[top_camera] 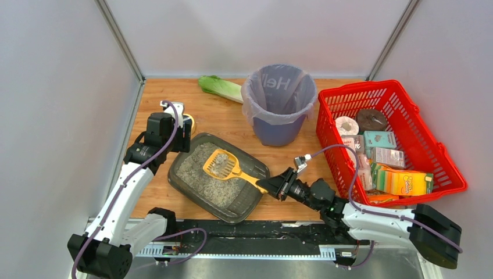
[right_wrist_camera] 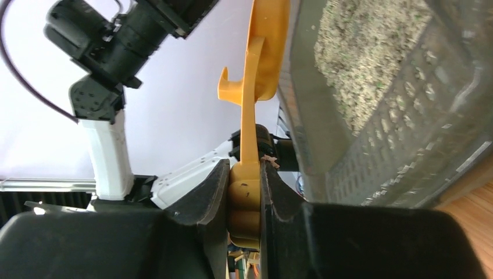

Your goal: Clean the litter box

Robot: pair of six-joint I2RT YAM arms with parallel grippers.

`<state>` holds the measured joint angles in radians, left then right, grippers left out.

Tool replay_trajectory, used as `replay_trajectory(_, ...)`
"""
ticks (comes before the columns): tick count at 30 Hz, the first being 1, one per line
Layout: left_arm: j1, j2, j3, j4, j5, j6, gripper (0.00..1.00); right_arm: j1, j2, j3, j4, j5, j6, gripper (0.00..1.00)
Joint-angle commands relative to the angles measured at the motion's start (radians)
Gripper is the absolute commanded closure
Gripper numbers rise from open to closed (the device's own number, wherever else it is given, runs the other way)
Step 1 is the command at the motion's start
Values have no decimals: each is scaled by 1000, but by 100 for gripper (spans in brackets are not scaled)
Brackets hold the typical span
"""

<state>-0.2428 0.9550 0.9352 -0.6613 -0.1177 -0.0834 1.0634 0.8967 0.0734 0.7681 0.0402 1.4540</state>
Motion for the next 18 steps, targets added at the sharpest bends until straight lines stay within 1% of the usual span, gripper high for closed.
replay_trajectory(1, -4, -19, 1, 20, 4, -1, 29, -6, -129, 95, -160, 33, -56, 100)
replay_trajectory(4, -4, -30, -3, 23, -3, 1, 29, -8, -203, 144, -255, 53, -76, 100)
replay_trajectory(8, -4, -30, 1, 20, -3, 2, 29, -25, -260, 173, -279, 92, -55, 100)
replay_trajectory(13, -4, -36, -1, 20, -7, 2, 29, -62, -226, 281, -322, 60, -106, 100)
replay_trajectory(15, -4, -36, -1, 20, -8, 2, 29, -78, -191, 325, -308, 29, -121, 100)
replay_trajectory(18, -7, -38, -1, 19, -17, 2, 29, -132, -145, 377, -317, -20, -118, 100)
